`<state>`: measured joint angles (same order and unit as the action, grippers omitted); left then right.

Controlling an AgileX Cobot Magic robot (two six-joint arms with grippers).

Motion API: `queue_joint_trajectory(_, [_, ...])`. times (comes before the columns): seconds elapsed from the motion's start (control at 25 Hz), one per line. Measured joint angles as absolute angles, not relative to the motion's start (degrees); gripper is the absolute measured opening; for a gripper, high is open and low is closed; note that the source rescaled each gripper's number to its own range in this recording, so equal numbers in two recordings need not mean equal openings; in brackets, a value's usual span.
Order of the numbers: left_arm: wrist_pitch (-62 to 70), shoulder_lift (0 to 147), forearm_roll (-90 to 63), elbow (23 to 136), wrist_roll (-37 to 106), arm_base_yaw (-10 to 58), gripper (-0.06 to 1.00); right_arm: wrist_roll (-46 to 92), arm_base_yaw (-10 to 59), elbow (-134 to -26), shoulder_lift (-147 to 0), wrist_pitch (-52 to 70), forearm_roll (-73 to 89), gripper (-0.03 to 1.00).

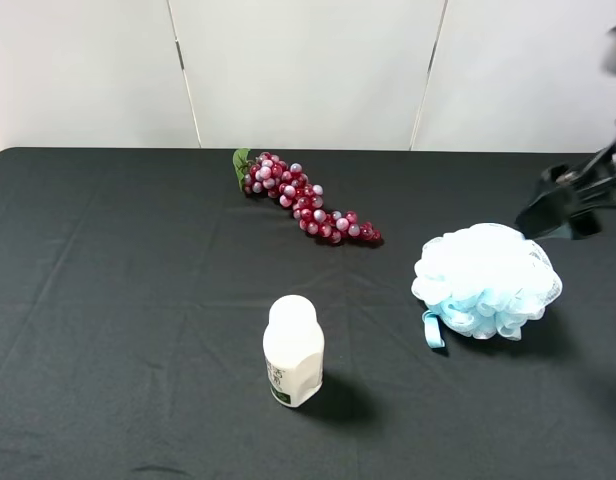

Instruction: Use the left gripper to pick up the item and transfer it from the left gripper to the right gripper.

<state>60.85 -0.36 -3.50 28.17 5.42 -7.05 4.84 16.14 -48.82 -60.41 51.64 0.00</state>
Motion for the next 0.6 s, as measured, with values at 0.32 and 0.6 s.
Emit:
queue_joint_trajectory(0.32, [60.85, -0.36, -3.50, 28.17, 5.42, -7.05, 0.99, 3.55, 16.14, -48.71, -48.44, 60.62, 3.11, 1.00])
queue_joint_trajectory(0.6, [60.85, -0.36, -3.50, 28.17, 5.42, -7.05, 0.99, 2.29, 16.14, -48.67, -39.58, 68.88, 3.44, 1.00])
